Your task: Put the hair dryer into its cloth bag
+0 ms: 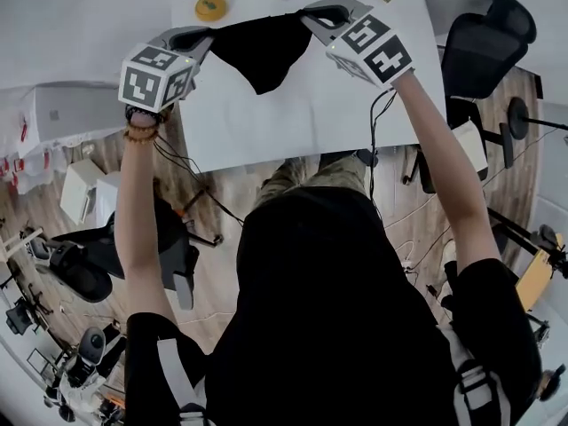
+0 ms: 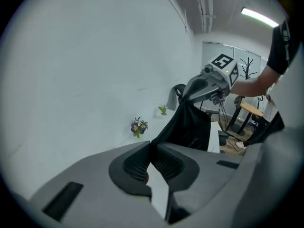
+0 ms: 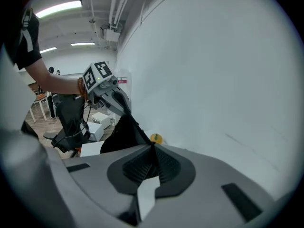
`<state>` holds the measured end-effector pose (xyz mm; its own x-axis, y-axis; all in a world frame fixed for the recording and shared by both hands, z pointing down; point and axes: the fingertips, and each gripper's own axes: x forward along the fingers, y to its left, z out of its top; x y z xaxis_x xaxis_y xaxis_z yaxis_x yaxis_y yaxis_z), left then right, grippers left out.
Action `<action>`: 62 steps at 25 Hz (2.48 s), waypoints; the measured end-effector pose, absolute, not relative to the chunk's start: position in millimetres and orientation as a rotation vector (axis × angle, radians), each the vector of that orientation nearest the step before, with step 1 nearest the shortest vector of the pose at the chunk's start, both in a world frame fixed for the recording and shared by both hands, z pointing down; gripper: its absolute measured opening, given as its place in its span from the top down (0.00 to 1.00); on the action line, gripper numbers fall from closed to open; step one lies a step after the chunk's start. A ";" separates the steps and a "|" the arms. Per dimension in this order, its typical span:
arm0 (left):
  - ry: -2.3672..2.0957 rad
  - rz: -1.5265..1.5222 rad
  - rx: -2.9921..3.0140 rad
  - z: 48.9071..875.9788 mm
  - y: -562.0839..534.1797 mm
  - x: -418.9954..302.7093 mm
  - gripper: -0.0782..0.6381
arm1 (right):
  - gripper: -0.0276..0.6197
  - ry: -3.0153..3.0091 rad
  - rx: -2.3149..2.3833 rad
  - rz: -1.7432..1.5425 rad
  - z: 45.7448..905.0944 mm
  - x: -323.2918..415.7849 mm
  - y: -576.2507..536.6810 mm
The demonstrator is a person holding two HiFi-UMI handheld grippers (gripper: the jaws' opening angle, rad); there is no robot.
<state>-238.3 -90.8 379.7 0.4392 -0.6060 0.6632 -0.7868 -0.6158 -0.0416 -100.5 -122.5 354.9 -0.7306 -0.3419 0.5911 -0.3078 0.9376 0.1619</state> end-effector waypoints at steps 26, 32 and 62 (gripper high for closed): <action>-1.038 0.805 2.569 482.2 -49.6 -64.3 0.80 | 0.90 -2.169 0.719 0.394 535.9 65.5 -36.4; -0.742 0.727 2.412 551.3 49.3 -89.8 0.63 | 0.89 -2.089 0.470 0.438 575.7 106.4 16.7; -0.979 0.685 2.173 608.0 20.3 -86.0 0.66 | 0.72 -2.012 0.662 0.395 602.8 139.5 -56.2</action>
<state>-86.0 20.3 608.0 0.5846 -0.4496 0.6754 -0.7887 -0.5101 0.3432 139.5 -56.2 602.8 -0.4044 -0.2920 0.8667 -0.5983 0.8012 -0.0092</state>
